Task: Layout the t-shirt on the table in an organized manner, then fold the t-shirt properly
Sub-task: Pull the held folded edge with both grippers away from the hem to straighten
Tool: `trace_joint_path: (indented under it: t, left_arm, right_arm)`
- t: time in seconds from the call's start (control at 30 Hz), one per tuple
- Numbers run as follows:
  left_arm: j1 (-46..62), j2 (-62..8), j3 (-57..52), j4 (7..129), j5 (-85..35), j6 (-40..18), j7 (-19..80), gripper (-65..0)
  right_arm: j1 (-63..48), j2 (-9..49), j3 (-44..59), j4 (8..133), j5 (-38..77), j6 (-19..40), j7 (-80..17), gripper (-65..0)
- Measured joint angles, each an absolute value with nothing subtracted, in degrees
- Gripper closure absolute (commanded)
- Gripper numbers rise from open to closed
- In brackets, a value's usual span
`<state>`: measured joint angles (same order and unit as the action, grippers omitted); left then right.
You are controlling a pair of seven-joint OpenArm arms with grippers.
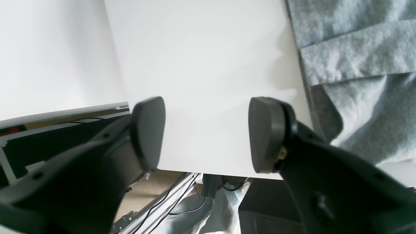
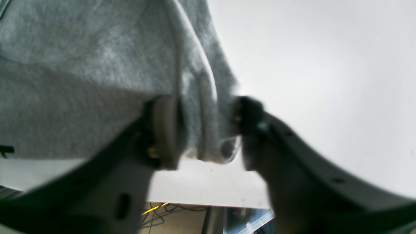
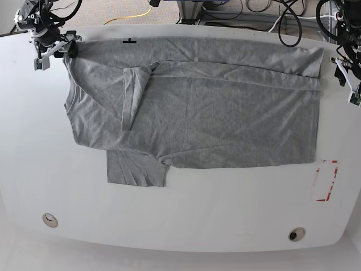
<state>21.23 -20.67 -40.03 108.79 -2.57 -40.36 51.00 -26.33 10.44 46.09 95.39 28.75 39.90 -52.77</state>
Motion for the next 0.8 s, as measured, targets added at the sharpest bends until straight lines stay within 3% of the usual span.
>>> trace_joint_path:
  t: [0.1,0.8]
  left_arm:
    - [21.23,-20.67,-40.03,108.79,-2.57,-40.36,51.0,-37.9]
    - [21.23,-20.67,-39.99,108.79,-2.57,-40.36,51.0,-37.9]
  right_arm:
    - [-26.41,10.28,46.06,95.22,28.8,39.92,-52.73,-6.8]
    - [-30.0,10.39,48.1,95.07,29.89,40.1,-51.88,-8.6]
